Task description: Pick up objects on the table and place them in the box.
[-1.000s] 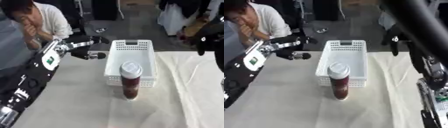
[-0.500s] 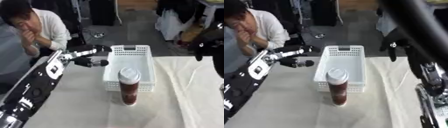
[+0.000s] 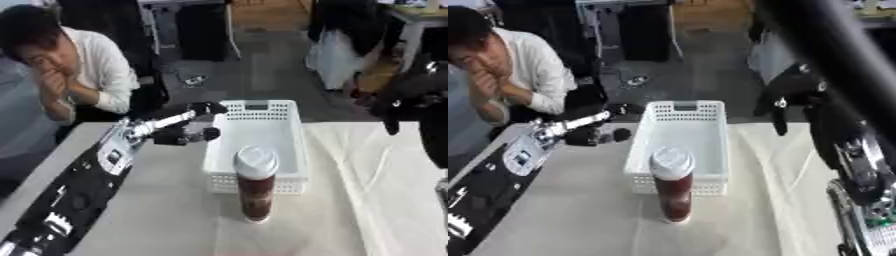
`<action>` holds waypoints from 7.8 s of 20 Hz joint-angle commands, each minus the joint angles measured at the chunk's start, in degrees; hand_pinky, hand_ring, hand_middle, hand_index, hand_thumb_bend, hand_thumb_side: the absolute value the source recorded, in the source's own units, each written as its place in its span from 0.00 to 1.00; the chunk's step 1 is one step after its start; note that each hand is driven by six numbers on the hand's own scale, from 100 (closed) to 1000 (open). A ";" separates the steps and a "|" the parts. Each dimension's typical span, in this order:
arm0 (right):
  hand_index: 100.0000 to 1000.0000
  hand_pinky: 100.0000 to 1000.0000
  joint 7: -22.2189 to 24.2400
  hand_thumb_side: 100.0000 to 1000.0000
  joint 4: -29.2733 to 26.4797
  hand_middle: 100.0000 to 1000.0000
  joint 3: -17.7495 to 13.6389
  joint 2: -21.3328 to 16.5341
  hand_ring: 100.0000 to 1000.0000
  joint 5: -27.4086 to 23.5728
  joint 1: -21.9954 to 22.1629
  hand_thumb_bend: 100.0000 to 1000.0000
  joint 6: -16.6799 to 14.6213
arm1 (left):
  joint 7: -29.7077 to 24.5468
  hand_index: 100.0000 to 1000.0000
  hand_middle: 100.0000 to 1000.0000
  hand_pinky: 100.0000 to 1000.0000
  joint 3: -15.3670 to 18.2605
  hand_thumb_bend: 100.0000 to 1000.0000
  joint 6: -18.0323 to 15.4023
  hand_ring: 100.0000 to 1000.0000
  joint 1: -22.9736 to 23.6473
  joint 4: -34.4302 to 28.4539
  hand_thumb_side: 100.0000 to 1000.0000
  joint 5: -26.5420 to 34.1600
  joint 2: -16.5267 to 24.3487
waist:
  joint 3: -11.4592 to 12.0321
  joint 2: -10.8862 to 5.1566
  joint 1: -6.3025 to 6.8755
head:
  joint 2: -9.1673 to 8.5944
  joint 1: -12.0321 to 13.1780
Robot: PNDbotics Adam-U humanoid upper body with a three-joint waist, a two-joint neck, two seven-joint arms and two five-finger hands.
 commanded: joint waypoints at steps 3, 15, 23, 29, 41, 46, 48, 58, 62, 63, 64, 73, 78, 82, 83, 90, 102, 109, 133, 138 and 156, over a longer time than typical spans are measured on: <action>0.65 0.09 0.35 0.95 -0.93 0.48 0.10 0.06 0.42 -0.38 -1.19 0.05 -0.08 | 2.59 1.00 1.00 1.00 -1.72 1.00 1.99 1.00 -1.07 -3.19 1.00 10.46 0.02 | -0.23 -0.51 -0.22 | -1.15 0.82; 0.65 0.10 0.75 0.94 -0.93 0.49 0.62 0.43 0.43 -1.24 -1.54 0.04 -0.31 | -4.66 1.00 1.00 1.00 -6.47 1.00 -5.51 1.00 -3.72 -9.92 1.00 -6.57 0.52 | -0.99 -0.86 0.18 | -1.35 1.57; 0.65 0.10 1.12 0.94 -0.93 0.49 1.09 0.63 0.43 -1.91 -1.76 0.04 -0.68 | -2.09 1.00 1.00 1.00 -7.71 1.00 -11.21 1.00 -3.74 -9.07 1.00 -19.84 -1.22 | -1.34 -1.29 0.36 | -1.35 2.01; 0.66 0.10 1.40 0.95 -0.93 0.49 1.18 0.64 0.43 -2.04 -1.87 0.04 -0.71 | -2.18 1.00 1.00 1.00 -7.93 1.00 -12.09 1.00 -2.80 -7.10 1.00 -21.56 -2.78 | -1.41 -1.27 0.30 | -1.46 2.14; 0.66 0.10 2.31 0.95 -0.93 0.49 1.48 0.85 0.43 -1.99 -2.05 0.03 -0.64 | -3.35 1.00 1.00 1.00 -8.26 1.00 -12.70 1.00 -2.11 -5.21 1.00 -22.28 -4.95 | -1.76 -1.32 0.31 | -1.48 2.35; 0.66 0.10 2.43 0.95 -0.93 0.49 1.52 0.90 0.43 -2.02 -2.10 0.03 -0.62 | -3.54 1.00 1.00 1.00 -8.40 1.00 -13.16 1.00 -1.99 -4.96 1.00 -23.01 -5.44 | -1.83 -1.33 0.31 | -1.39 2.45; 0.66 0.10 2.41 0.95 -0.93 0.49 1.52 0.93 0.43 -2.03 -2.13 0.03 -0.62 | -3.57 1.00 1.00 1.00 -8.48 1.00 -13.44 1.00 -2.02 -4.94 1.00 -23.32 -5.57 | -1.89 -1.31 0.31 | -1.43 2.47; 0.66 0.10 2.41 0.95 -0.93 0.49 1.57 1.08 0.43 -2.03 -2.25 0.03 -0.57 | -3.60 1.00 1.00 1.00 -8.64 1.00 -14.43 1.00 -1.22 -4.11 1.00 -23.05 -6.51 | -2.04 -1.25 0.32 | -1.36 2.52; 0.66 0.10 2.37 0.95 -0.93 0.49 1.58 1.05 0.43 -2.03 -2.26 0.03 -0.61 | -4.25 1.00 1.00 1.00 -8.76 1.00 -14.87 1.00 -0.55 -3.51 1.00 -23.08 -6.93 | -1.96 -1.22 0.29 | -1.33 2.41; 0.66 0.10 2.38 0.95 -0.93 0.49 1.59 1.05 0.43 -2.04 -2.27 0.03 -0.64 | -4.36 1.00 1.00 1.00 -8.76 1.00 -14.97 1.00 -0.48 -3.44 1.00 -23.09 -7.01 | -1.95 -1.21 0.28 | -1.35 2.40; 0.66 0.10 2.46 0.96 -0.93 0.49 1.61 1.04 0.43 -2.03 -2.29 0.03 -0.71 | -4.44 1.00 1.00 1.00 -8.76 1.00 -15.07 1.00 -0.36 -3.38 1.00 -23.11 -7.12 | -1.95 -1.18 0.26 | -1.37 2.42; 0.66 0.09 3.05 0.95 -0.93 0.49 1.60 1.21 0.43 -2.00 -2.41 0.02 -0.75 | -4.49 1.00 1.00 1.00 -8.23 1.00 -15.43 1.00 0.51 -2.31 1.00 -24.60 -7.54 | -2.14 -1.04 0.23 | -1.45 2.59; 0.66 0.09 3.05 0.95 -0.93 0.49 1.54 1.22 0.43 -1.95 -2.44 0.02 -0.73 | -4.17 1.00 1.00 1.00 -7.50 1.00 -15.78 1.00 1.04 -1.00 1.00 -25.67 -7.74 | -2.10 -1.00 0.19 | -1.34 2.48; 0.66 0.10 3.01 0.95 -0.93 0.49 1.52 1.08 0.43 -1.86 -2.37 0.02 -0.77 | -3.15 1.00 1.00 1.00 -7.19 1.00 -16.01 1.00 0.95 -0.73 1.00 -25.64 -7.73 | -1.94 -1.02 0.18 | -1.24 2.43; 0.66 0.10 2.99 0.95 -0.93 0.49 1.51 1.06 0.43 -1.83 -2.35 0.02 -0.79 | -2.94 1.00 1.00 1.00 -7.23 1.00 -16.08 1.00 0.94 -0.87 1.00 -25.42 -7.73 | -1.91 -1.04 0.19 | -1.22 2.42; 0.66 0.10 2.82 0.95 -0.93 0.49 1.57 0.99 0.44 -1.72 -2.26 0.02 -0.82 | -0.84 1.00 1.00 1.00 -7.17 1.00 -14.90 1.00 -0.16 -5.14 1.00 -22.79 -6.82 | -1.86 -1.26 0.26 | -1.30 2.59; 0.66 0.10 2.94 0.95 -0.93 0.49 1.77 1.46 0.44 -1.82 -2.69 0.02 -0.73 | 1.69 1.00 1.00 1.00 -6.06 1.00 -13.61 1.00 -0.61 -4.92 1.00 -29.84 -6.82 | -2.60 -0.97 0.20 | -1.42 3.29; 0.66 0.10 3.22 0.95 -0.93 0.49 1.84 2.20 0.44 -2.06 -3.30 0.02 -0.68 | 4.69 1.00 1.00 1.00 -2.76 1.00 -12.65 1.00 1.17 4.21 0.94 -33.03 -8.95 | -3.36 -0.53 -0.05 | -2.16 3.57; 0.66 0.10 3.16 0.95 -0.93 0.49 1.81 1.80 0.44 -1.67 -2.98 0.01 -0.71 | -10.91 1.00 1.00 0.72 -6.22 1.00 -16.24 0.85 2.65 1.42 0.63 -10.90 -9.22 | -2.73 -0.81 0.13 | -2.26 2.75; 0.66 0.10 3.14 0.94 -0.93 0.49 1.87 1.88 0.44 -1.71 -3.01 0.01 -0.62 | -14.80 1.00 1.00 0.72 -7.59 0.96 -12.60 0.82 2.76 -0.02 0.77 -12.69 -8.71 | -2.89 -0.98 0.22 | -2.41 2.73; 0.66 0.10 2.84 0.94 -0.93 0.49 1.75 1.83 0.44 -1.27 -3.04 0.00 -0.55 | -6.02 0.16 0.17 0.00 -5.11 0.00 -13.86 0.00 4.44 4.81 0.61 -23.58 -8.95 | -2.71 -1.00 0.20 | -2.05 2.29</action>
